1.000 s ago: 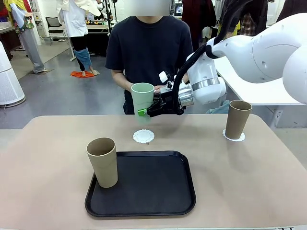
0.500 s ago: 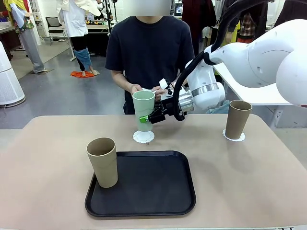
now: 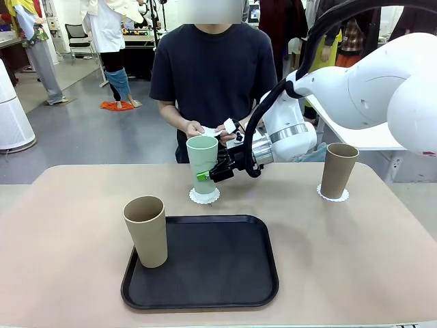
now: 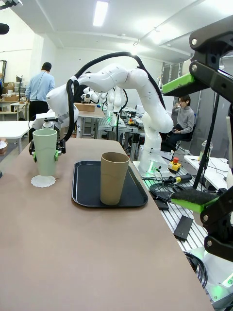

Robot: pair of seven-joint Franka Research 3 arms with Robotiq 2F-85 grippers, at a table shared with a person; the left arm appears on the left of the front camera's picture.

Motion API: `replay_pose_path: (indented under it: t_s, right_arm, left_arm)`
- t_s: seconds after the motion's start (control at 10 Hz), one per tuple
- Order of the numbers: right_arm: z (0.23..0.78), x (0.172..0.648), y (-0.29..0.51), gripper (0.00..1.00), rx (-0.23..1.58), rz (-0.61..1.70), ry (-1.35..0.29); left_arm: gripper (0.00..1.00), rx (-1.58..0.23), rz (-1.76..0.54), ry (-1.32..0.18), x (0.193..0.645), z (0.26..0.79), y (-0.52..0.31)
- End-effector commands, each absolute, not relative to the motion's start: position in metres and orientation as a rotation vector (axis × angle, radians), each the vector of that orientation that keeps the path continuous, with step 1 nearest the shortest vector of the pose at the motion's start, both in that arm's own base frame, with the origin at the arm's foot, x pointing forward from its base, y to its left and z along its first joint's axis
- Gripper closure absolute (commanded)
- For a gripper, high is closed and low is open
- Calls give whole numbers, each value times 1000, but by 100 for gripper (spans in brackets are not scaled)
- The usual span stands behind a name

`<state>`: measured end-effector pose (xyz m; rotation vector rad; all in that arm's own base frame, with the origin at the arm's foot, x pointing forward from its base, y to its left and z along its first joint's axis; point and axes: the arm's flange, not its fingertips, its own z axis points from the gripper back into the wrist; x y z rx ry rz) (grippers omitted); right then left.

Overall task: Place coasters on the table and set cups on them.
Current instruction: Take one Reusable plastic cup from the Flat Tray and place it on a coaster set by the human.

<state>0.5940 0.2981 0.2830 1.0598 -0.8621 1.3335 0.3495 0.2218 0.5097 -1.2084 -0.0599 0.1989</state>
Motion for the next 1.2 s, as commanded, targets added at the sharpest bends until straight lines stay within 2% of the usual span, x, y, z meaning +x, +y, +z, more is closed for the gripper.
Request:
replay_pose_path:
  t_s: [0.0,1.1]
  right_arm:
    - [278,599,302,17,1071,1361,-852]
    - [267,606,303,17,1096,1394,-879]
  left_arm:
    - [0,-1214,203,-81,350,511,222]
    - [0,-1214,203,-81,350,511,222]
